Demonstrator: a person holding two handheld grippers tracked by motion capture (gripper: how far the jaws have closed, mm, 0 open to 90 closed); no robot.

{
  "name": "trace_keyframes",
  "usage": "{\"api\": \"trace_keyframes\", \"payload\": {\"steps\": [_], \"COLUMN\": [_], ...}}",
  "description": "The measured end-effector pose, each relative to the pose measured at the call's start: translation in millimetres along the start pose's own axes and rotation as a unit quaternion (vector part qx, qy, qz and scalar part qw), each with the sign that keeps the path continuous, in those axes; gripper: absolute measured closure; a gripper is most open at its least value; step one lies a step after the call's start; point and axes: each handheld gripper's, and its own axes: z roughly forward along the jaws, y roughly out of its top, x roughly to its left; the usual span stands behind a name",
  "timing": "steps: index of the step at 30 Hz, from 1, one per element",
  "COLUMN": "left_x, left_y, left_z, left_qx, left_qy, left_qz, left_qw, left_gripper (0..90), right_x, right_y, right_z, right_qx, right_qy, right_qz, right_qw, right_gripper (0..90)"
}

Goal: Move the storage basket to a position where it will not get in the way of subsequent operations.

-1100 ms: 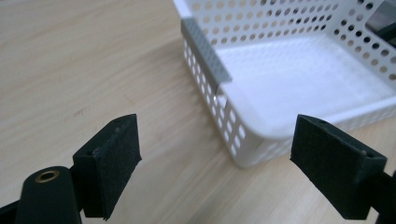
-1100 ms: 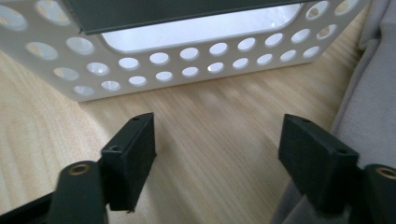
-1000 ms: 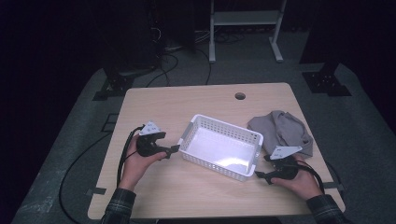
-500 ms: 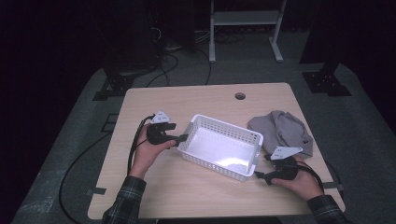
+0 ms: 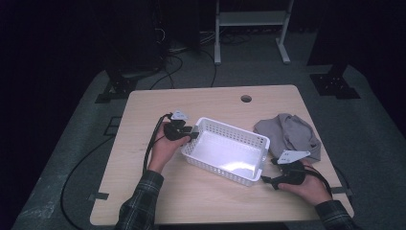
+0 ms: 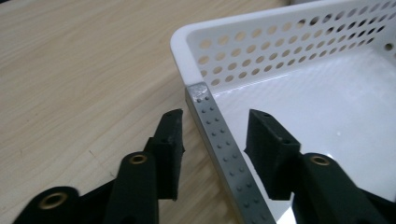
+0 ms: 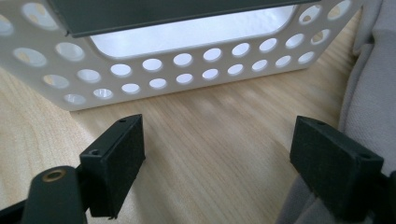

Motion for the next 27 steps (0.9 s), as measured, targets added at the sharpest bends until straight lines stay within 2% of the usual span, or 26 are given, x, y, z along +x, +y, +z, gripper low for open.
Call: {"api": "trace_keyframes", "payload": {"steps": [2,3,5,6,7,8,9,12,15,17,20,22,23,26,27], "left_x": [0.0,-0.5,-1.0,-2.0,-2.0,-2.1,-1.8,1.0,3.2,6.0,16.4,20.0,26.8,33.7,40.6], "left_y": [0.8,2.1,2.8,4.8,4.8,6.5,6.9,6.4,5.6,4.4,-1.3,-3.0,-6.7,-10.2,-13.9], "left_z": [1.7,3.1,3.6,3.4,3.4,2.8,2.0,-0.4,-2.6,-5.2,-11.9,-14.3,-18.8,-23.4,-27.5], "left_qx": [0.002,0.006,0.006,0.014,0.014,0.021,0.025,0.031,0.035,0.039,0.034,0.036,0.032,0.031,0.028], "left_qy": [0.0,0.001,0.005,0.018,0.018,0.036,0.042,0.042,0.039,0.044,0.056,0.06,0.07,0.079,0.089], "left_qz": [-0.005,-0.013,-0.018,-0.021,-0.021,-0.013,-0.011,-0.009,-0.012,-0.014,-0.036,-0.04,-0.052,-0.061,-0.07], "left_qw": [1.0,0.9999,0.9998,0.9995,0.9995,0.9991,0.9987,0.9986,0.9986,0.9982,0.9972,0.9967,0.9957,0.9945,0.9932], "left_gripper": [59.4,64.6,65.5,68.4,70.1,72.3,74.1,78.8,78.9,78.9,78.9,78.9,78.9,78.9,78.9], "right_x": [0.0,-0.2,-0.4,-0.6,-0.6,-0.6,-0.6,-0.5,-0.7,-0.7,-0.7,-0.7,-0.8,-0.9,-0.9], "right_y": [0.0,0.0,0.0,0.1,0.1,0.0,0.1,0.1,0.1,0.1,0.1,0.1,0.1,0.2,0.2], "right_z": [0.0,0.1,0.1,0.1,0.1,0.1,0.1,0.1,0.1,0.2,0.1,0.1,0.2,0.2,0.3], "right_qx": [0.0,0.0,0.0,0.0,0.0,0.0,0.0,0.0,0.0,0.0,0.0,0.0,0.0,0.0,0.0], "right_qy": [0.0,0.0,0.0,0.0,0.0,0.0,0.0,0.0,-0.001,-0.001,-0.002,-0.002,-0.002,-0.002,-0.002], "right_qz": [0.0,-0.001,-0.001,-0.002,-0.002,-0.001,-0.001,-0.001,-0.001,-0.001,0.0,0.001,0.001,0.001,0.001], "right_qw": [1.0,1.0,1.0,1.0,1.0,1.0,1.0,1.0,1.0,1.0,1.0,1.0,1.0,1.0,1.0], "right_gripper": [16.6,16.5,16.5,16.6,16.6,16.5,16.6,16.6,16.5,16.5,16.6,16.6,16.6,16.6,16.6]}}
